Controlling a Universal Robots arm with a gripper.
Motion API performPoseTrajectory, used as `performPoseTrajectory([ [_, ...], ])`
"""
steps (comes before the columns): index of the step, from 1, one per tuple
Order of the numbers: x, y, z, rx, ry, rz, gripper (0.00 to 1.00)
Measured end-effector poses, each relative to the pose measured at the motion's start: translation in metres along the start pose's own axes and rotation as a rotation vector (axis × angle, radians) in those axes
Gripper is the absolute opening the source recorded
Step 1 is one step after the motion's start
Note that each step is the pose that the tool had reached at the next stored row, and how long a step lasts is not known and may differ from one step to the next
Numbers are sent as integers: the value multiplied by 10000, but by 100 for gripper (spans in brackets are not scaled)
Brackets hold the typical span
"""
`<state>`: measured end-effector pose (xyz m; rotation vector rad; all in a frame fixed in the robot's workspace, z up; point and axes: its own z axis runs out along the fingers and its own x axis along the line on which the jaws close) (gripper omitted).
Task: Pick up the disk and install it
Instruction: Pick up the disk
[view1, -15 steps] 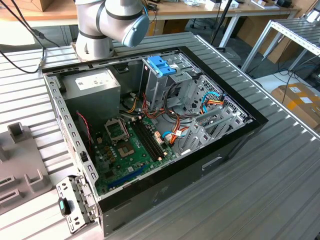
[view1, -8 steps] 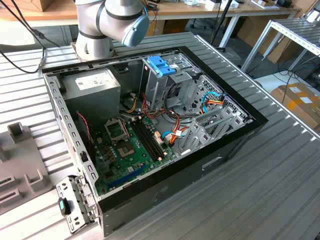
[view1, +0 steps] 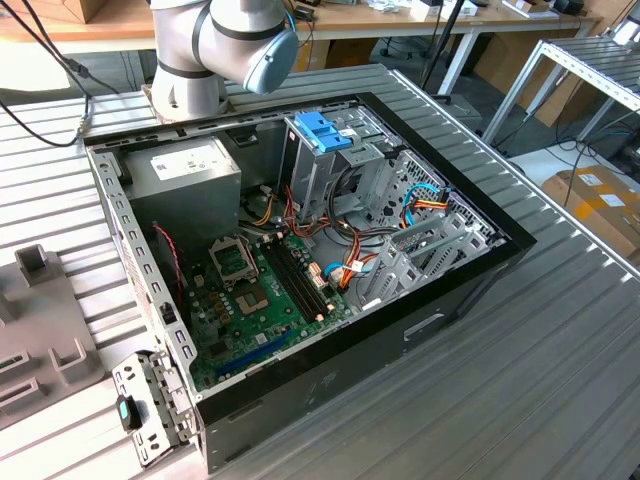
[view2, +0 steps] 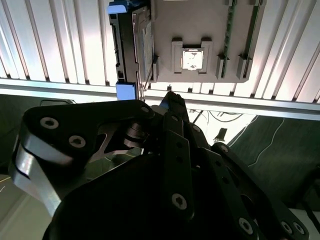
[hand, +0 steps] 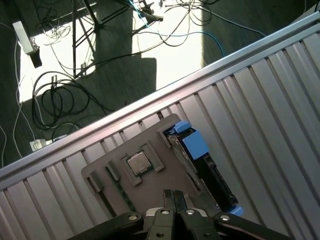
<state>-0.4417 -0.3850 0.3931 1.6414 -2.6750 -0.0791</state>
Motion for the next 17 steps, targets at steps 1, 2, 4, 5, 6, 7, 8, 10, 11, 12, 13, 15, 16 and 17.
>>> performPoseTrajectory([
  [1,0,0,0,-2,3,-63,11],
  [2,0,0,0,-2,4,-86,11],
  [4,0,0,0,-4,7,-157,11],
  [5,0,0,0,-5,9,-190,11],
  [6,0,0,0,-5,9,-213,11],
  [7,0,0,0,-6,11,-244,11],
  [8,0,0,0,-7,12,-268,11],
  [10,0,0,0,-8,14,-321,11],
  [11,0,0,0,-9,15,-344,11],
  [12,0,0,0,-9,16,-367,11],
  [13,0,0,0,-10,18,-389,11],
  [15,0,0,0,-11,20,-439,11],
  [16,0,0,0,-12,21,-460,11],
  [17,0,0,0,-12,22,-479,11],
])
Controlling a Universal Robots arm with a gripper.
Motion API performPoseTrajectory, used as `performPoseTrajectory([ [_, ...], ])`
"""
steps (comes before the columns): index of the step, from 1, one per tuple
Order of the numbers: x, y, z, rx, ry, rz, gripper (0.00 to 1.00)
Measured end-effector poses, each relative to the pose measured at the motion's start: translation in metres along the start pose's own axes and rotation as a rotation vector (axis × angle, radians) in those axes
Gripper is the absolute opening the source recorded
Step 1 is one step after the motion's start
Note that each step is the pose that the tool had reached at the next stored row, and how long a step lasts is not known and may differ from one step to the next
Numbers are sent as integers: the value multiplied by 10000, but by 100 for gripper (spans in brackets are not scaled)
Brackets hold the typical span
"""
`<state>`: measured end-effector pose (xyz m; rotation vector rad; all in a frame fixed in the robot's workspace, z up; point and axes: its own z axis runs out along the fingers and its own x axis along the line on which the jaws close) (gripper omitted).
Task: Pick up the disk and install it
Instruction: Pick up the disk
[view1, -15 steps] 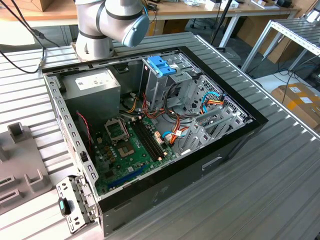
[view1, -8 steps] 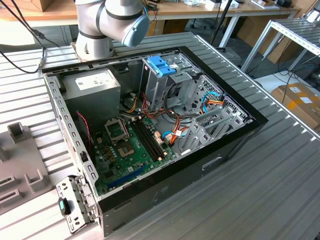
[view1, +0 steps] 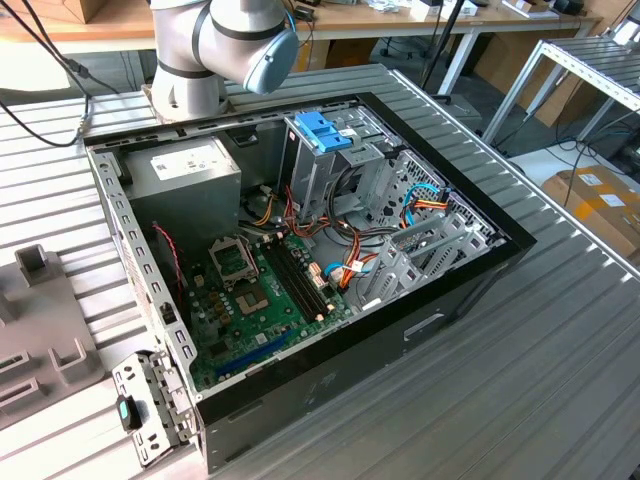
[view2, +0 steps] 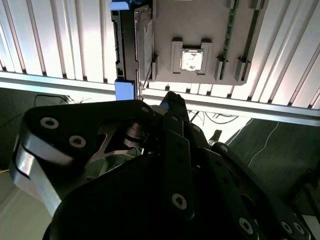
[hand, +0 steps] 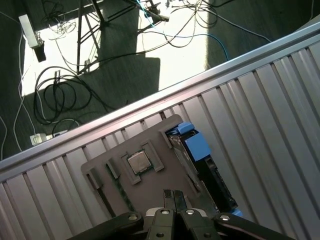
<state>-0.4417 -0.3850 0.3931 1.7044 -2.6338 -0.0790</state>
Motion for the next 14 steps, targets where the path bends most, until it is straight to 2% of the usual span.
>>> performPoseTrajectory([
  [14,0,1,0,-9,16,-361,11],
])
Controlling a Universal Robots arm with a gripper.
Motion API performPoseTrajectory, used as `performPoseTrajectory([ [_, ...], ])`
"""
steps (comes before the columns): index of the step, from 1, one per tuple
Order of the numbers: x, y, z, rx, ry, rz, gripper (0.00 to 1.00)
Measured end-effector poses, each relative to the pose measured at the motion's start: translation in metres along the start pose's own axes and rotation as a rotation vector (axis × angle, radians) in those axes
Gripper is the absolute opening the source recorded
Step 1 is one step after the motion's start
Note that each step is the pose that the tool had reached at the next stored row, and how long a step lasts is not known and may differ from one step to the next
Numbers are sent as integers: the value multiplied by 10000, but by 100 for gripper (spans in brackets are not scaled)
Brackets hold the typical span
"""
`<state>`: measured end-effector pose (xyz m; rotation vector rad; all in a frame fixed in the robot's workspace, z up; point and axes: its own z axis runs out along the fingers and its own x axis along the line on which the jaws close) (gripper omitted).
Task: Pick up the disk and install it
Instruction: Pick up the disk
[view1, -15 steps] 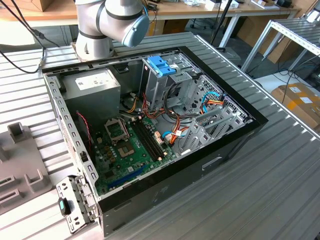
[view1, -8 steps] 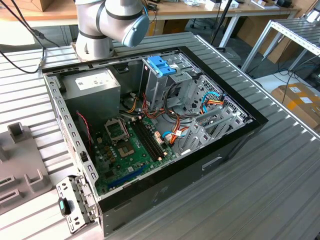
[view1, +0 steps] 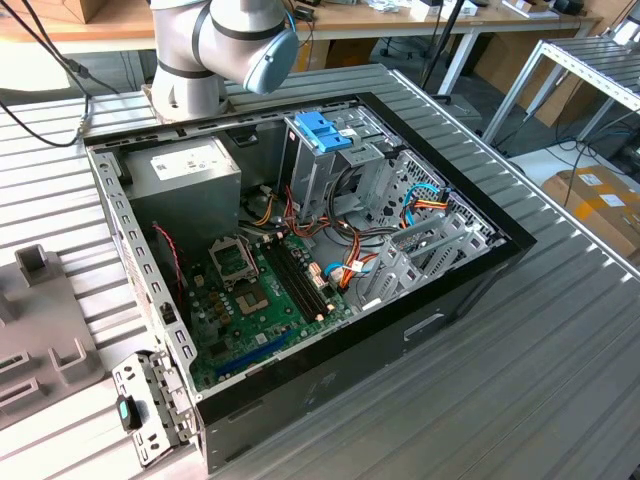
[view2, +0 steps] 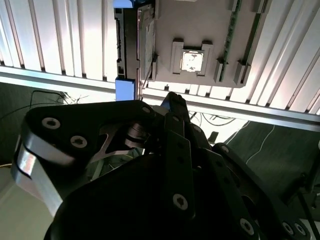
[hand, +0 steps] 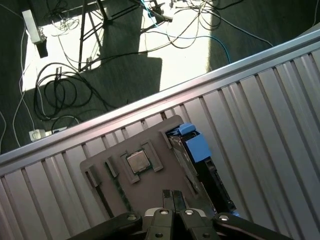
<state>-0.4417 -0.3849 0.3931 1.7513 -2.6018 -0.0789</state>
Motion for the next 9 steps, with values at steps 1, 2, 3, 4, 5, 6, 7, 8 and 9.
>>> performPoseTrajectory([
  [1,0,-1,0,0,1,-21,11],
  [2,1,-1,0,-1,2,-56,11],
  [3,1,-1,0,-3,5,-99,11],
  [4,1,-1,0,-3,6,-121,11],
  [5,1,-1,0,-4,7,-141,11],
  [6,1,-1,0,-4,8,-168,11],
  [7,1,-1,0,-5,8,-189,11],
  [8,1,-1,0,-5,10,-217,11],
  [9,1,-1,0,-6,11,-238,11],
])
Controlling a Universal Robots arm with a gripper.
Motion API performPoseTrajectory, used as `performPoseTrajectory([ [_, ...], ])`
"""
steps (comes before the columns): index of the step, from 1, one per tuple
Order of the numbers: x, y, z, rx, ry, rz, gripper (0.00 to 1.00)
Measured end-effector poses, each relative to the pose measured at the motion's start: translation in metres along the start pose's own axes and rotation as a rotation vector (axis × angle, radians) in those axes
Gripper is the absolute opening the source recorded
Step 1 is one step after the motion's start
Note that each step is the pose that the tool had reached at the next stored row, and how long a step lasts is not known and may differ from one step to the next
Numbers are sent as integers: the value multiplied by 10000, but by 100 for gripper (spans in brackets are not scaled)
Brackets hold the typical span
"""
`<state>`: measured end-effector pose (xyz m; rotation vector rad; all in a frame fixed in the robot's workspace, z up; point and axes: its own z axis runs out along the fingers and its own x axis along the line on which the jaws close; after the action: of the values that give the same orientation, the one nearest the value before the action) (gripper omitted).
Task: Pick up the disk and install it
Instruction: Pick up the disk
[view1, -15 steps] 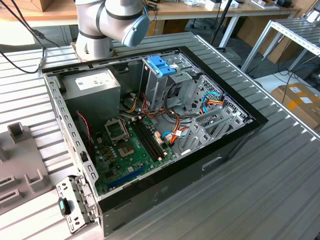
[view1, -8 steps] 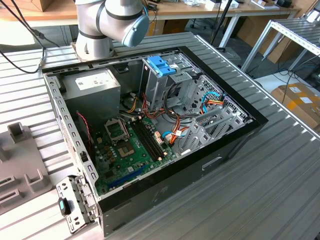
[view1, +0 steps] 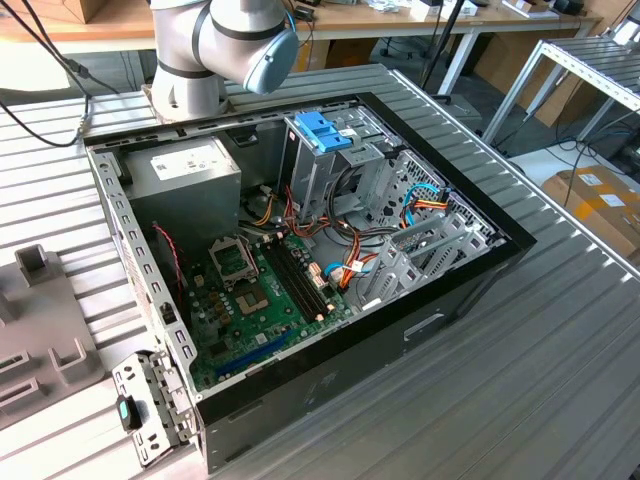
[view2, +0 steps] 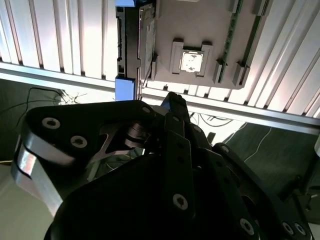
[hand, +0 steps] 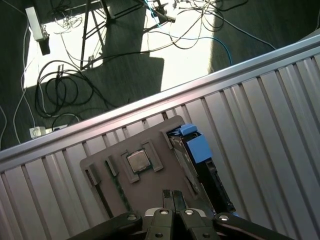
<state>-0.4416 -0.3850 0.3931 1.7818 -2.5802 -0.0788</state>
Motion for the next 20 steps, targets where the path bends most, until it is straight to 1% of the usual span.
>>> performPoseTrajectory([
  [20,0,0,0,-13,24,-551,11],
])
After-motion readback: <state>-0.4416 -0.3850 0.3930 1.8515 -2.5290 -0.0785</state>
